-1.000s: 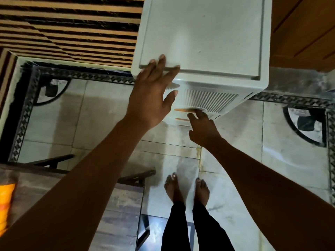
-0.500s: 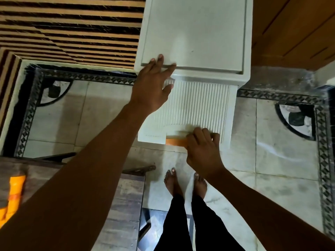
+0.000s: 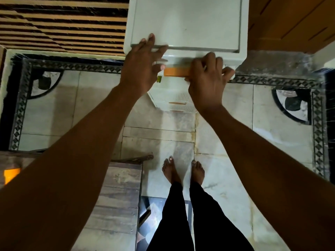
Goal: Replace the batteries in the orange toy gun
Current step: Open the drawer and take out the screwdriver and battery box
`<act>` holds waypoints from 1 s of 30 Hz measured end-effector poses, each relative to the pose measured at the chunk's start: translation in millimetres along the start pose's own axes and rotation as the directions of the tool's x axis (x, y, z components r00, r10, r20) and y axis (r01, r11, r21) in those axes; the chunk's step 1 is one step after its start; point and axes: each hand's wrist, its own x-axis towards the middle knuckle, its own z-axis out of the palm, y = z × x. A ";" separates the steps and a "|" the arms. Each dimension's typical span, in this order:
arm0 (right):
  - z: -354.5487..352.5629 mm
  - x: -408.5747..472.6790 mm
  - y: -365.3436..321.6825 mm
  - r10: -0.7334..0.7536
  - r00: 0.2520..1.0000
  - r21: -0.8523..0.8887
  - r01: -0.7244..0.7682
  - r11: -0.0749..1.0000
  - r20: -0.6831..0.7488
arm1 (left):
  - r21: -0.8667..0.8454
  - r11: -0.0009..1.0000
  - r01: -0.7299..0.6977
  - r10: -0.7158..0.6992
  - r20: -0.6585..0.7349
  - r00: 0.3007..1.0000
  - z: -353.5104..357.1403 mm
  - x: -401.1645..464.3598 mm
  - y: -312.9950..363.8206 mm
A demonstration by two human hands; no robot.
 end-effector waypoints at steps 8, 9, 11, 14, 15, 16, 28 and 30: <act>-4.5 -41.9 10.6 0.033 0.999 0.213 -0.038 0.976 0.024 | -0.200 0.980 0.015 -0.052 -0.181 0.982 12.2 -29.6 14.2; -2.0 -52.5 13.8 0.003 0.998 0.294 -0.021 0.956 0.063 | -0.208 0.978 0.002 -0.054 -0.244 0.968 17.7 -41.9 19.9; 4.1 -71.0 17.4 -0.006 0.981 0.443 -0.084 0.893 0.196 | -0.217 0.976 -0.023 -0.046 -0.307 0.951 34.4 -67.2 30.3; 21.3 -80.3 17.0 0.135 0.887 0.490 -0.365 0.791 0.442 | -0.262 0.963 -0.066 -0.021 -0.318 0.948 63.6 -88.9 37.2; 29.8 -77.5 16.5 0.200 0.841 0.484 -0.465 0.741 0.503 | -0.265 0.961 -0.081 -0.012 -0.333 0.943 71.4 -88.8 36.8; 43.0 -73.1 16.0 0.277 0.787 0.477 -0.570 0.669 0.552 | -0.244 0.966 -0.087 -0.005 -0.355 0.935 79.6 -84.9 35.9; 135.2 0.8 26.8 0.665 0.126 0.470 -0.802 -0.368 0.736 | 0.050 0.996 0.078 -0.067 -0.187 0.980 172.6 -2.9 0.4; 142.5 4.7 29.0 0.687 0.116 0.471 -0.807 -0.356 0.717 | 0.071 0.983 0.171 -0.162 -0.113 0.980 182.0 15.6 -7.9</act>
